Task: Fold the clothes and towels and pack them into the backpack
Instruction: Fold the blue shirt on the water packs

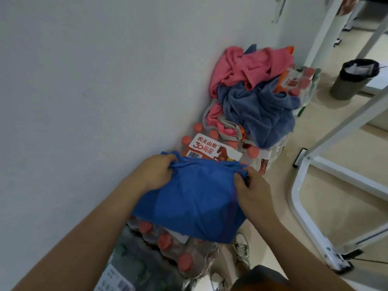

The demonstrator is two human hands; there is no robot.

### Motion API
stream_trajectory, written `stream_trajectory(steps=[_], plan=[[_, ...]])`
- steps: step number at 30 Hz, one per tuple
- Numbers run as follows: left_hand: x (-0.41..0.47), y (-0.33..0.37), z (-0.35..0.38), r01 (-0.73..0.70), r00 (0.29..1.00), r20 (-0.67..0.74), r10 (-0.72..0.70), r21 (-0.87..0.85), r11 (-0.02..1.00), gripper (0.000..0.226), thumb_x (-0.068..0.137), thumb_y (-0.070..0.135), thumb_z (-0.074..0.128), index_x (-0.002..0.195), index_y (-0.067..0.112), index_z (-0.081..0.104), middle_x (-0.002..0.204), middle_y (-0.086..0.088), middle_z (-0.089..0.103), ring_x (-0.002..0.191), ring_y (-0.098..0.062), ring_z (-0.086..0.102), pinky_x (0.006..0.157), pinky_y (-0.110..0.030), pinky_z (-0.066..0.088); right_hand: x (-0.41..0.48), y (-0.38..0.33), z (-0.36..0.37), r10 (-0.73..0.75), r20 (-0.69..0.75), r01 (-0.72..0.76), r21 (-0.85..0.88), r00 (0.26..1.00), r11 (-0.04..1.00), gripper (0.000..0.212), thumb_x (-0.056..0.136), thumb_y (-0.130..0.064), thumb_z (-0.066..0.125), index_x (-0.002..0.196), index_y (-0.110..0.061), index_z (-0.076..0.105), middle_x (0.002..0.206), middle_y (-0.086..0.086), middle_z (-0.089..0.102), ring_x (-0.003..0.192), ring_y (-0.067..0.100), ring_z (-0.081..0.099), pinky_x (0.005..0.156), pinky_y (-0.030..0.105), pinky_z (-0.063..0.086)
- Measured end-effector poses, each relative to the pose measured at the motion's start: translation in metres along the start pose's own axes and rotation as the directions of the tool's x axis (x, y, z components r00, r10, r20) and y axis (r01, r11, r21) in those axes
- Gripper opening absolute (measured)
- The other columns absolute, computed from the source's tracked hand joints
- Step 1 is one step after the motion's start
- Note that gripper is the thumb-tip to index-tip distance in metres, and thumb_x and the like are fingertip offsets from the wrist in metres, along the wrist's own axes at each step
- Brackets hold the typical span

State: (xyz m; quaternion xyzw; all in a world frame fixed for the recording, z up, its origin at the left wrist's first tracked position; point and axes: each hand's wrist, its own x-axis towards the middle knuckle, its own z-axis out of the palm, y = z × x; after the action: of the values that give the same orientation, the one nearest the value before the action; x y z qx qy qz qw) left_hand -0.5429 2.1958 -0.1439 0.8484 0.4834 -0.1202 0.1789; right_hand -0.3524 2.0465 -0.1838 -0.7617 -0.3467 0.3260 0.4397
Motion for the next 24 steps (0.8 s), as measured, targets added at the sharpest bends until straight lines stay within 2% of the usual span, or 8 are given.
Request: stream_trajectory(steps=[2,5,8,12,18,20,22,24], plan=[[0.006,0.003,0.005,0.013,1.000,-0.015,-0.015,-0.091,0.996,0.017,0.092,0.017,0.051,0.107,0.013,0.059,0.104,-0.009,0.065,0.089,-0.024,0.058,0.071,-0.029,0.041,0.008,0.000,0.000,-0.004,0.016,0.005,-0.070,1.000,0.998,0.006,0.096,-0.021,0.046,0.092,-0.024,0.049,0.073,-0.011,0.054,0.068,0.006,0.050,0.062,0.030,0.036],[0.009,0.001,0.011,0.038,0.993,-0.099,-0.067,-0.265,0.963,0.012,0.094,0.016,0.053,0.098,0.019,0.064,0.095,-0.003,0.066,0.081,-0.018,0.057,0.065,-0.018,0.040,0.014,0.002,-0.002,-0.040,0.048,0.047,-0.135,0.998,0.990,0.008,0.098,-0.022,0.043,0.101,-0.022,0.050,0.079,-0.004,0.058,0.071,0.013,0.054,0.064,0.030,0.036],[0.010,-0.004,0.012,0.062,0.975,-0.168,-0.148,-0.433,0.899,0.020,0.095,0.012,0.050,0.092,0.027,0.063,0.095,0.006,0.067,0.086,-0.015,0.061,0.076,-0.021,0.045,0.016,0.001,-0.006,-0.137,0.077,0.152,-0.249,0.988,0.957,0.006,0.100,-0.024,0.039,0.102,-0.026,0.044,0.074,-0.010,0.052,0.063,0.005,0.049,0.055,0.019,0.032],[0.020,0.003,0.019,0.074,0.978,-0.177,-0.109,-0.191,0.979,0.021,0.095,0.016,0.046,0.100,0.023,0.066,0.107,0.001,0.069,0.093,-0.021,0.062,0.083,-0.035,0.050,0.027,0.005,-0.006,-0.210,0.050,0.210,-0.452,0.976,0.867,0.012,0.098,-0.025,0.042,0.102,-0.020,0.053,0.078,-0.005,0.059,0.061,0.012,0.046,0.055,0.024,0.030],[0.030,0.009,0.027,0.111,0.948,-0.307,-0.084,0.071,0.991,0.025,0.095,0.019,0.046,0.114,0.020,0.061,0.114,-0.001,0.063,0.100,-0.024,0.058,0.077,-0.037,0.050,0.040,0.017,-0.006,-0.205,0.049,0.197,-0.563,0.977,0.803,0.015,0.090,-0.024,0.053,0.101,-0.016,0.058,0.093,0.003,0.056,0.075,0.020,0.054,0.063,0.031,0.045],[0.031,0.010,0.029,0.120,0.945,-0.322,-0.060,0.170,0.978,0.025,0.090,0.012,0.051,0.113,0.016,0.060,0.110,-0.004,0.062,0.099,-0.025,0.056,0.073,-0.036,0.048,0.044,0.018,-0.006,-0.264,0.049,0.243,-0.578,0.963,0.779,0.023,0.088,-0.023,0.051,0.107,-0.014,0.061,0.103,0.007,0.056,0.089,0.024,0.054,0.073,0.036,0.049],[0.031,0.010,0.030,0.047,0.938,-0.344,0.035,0.225,0.973,0.033,0.080,0.004,0.060,0.111,0.013,0.061,0.109,-0.007,0.062,0.098,-0.028,0.056,0.070,-0.037,0.049,0.046,0.015,-0.009,-0.301,0.110,0.308,-0.577,0.947,0.757,0.042,0.088,-0.032,0.038,0.119,-0.014,0.059,0.117,0.007,0.055,0.105,0.028,0.052,0.087,0.041,0.046],[0.028,0.012,0.031,-0.136,0.924,-0.326,0.199,0.207,0.969,0.042,0.073,0.002,0.065,0.114,0.015,0.064,0.115,-0.007,0.063,0.103,-0.029,0.059,0.078,-0.039,0.052,0.046,0.008,-0.014,-0.222,0.245,0.325,-0.563,0.944,0.759,0.060,0.087,-0.050,0.021,0.133,-0.021,0.047,0.133,-0.002,0.048,0.122,0.022,0.041,0.098,0.043,0.037]])
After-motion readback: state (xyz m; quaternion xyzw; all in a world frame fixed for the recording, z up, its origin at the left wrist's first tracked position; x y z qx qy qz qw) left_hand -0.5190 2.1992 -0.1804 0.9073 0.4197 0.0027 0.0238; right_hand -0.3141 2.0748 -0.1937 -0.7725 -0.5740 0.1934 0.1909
